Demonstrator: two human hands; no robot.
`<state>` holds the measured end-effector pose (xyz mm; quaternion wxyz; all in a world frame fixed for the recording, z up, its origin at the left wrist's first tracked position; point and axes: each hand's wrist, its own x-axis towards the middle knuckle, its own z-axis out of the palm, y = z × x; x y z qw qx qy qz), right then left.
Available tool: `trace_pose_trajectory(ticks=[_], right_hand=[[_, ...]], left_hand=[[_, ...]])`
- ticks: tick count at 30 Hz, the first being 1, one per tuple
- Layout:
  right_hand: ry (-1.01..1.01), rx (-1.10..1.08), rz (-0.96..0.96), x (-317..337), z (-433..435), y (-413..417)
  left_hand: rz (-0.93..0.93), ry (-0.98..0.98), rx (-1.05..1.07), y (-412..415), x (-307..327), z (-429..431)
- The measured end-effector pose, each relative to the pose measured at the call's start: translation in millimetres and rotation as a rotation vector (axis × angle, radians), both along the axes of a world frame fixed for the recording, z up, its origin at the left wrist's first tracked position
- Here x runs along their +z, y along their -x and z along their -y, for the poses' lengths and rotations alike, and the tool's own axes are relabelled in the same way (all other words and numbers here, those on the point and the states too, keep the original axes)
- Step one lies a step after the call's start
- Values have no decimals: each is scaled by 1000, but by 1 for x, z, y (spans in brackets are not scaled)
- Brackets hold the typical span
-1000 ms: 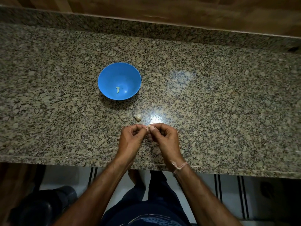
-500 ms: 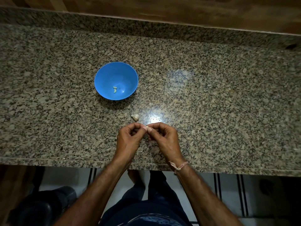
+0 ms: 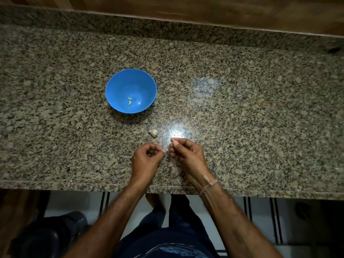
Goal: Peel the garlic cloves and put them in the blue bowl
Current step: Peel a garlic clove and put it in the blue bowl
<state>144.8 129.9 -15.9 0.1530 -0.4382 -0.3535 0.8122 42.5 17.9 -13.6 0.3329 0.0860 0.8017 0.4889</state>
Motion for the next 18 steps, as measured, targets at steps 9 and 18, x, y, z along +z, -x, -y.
trace_pose_trajectory(ticks=[9, 18], right_hand=[[-89, 113, 76, 2, -2, -1], [-401, 206, 104, 12, 2, 4]], left_hand=[[-213, -65, -150, 6, 13, -5], [-424, -20, -206, 14, 17, -4]])
